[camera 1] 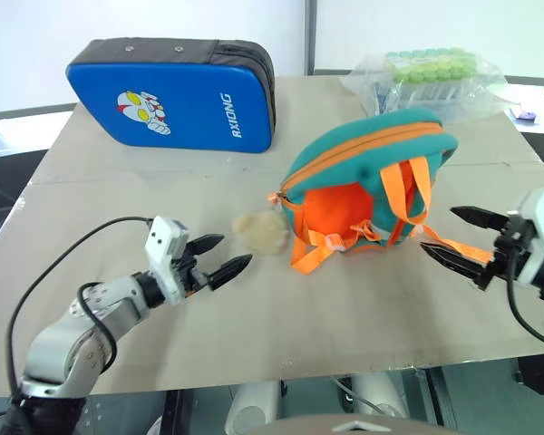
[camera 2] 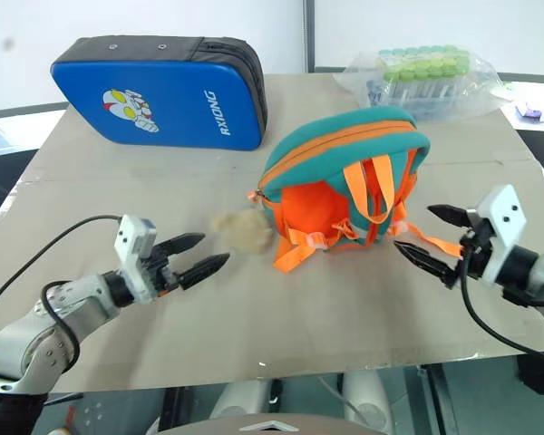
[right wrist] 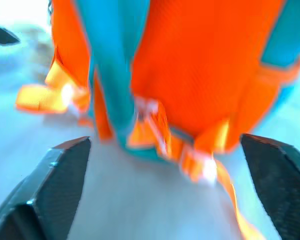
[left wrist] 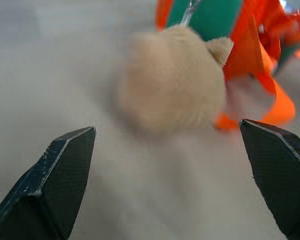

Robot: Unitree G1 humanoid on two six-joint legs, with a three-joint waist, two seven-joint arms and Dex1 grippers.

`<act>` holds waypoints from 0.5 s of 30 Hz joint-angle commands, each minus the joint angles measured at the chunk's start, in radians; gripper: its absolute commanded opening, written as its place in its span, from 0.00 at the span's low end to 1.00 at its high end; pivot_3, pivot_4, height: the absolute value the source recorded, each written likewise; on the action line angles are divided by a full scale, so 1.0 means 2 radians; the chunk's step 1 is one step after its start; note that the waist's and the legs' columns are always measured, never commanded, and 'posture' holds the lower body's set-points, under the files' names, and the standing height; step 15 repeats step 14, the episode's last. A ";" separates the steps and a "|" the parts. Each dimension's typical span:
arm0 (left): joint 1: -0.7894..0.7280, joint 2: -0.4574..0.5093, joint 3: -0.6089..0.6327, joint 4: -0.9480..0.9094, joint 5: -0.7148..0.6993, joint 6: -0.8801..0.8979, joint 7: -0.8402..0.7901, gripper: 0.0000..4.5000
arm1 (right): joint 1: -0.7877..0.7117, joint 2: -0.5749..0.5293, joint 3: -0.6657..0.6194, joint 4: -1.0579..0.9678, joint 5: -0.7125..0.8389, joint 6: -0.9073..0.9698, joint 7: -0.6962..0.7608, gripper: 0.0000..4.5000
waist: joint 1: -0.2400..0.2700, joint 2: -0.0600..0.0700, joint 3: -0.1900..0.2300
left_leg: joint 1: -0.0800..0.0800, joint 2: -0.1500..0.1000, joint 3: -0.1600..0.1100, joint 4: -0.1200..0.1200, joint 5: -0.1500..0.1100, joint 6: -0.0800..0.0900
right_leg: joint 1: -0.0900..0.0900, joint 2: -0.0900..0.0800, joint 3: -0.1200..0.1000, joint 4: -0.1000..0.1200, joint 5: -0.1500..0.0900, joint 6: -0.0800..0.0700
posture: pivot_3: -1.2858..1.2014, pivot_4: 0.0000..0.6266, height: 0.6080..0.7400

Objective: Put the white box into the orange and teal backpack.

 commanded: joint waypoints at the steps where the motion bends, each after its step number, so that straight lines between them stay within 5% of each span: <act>1: 0.036 0.007 0.047 -0.024 0.002 -0.029 -0.057 0.98 | 0.029 -0.003 -0.042 -0.024 -0.002 -0.025 0.029 1.00 | 0.000 0.000 0.000 | 0.000 0.001 0.000 0.000 0.000 0.000 | 0.000 0.000 0.000 0.000 0.000 0.001 | 0.52 0.24 1.00; 15: 0.103 -0.012 0.100 -0.020 0.034 -0.047 -0.099 0.98 | 0.110 0.037 -0.037 0.041 -0.105 -0.134 0.049 1.00 | 0.003 -0.001 -0.001 | 0.000 0.001 0.000 0.000 0.000 0.000 | 0.000 0.000 0.000 0.000 -0.001 0.002 | 0.52 0.24 1.00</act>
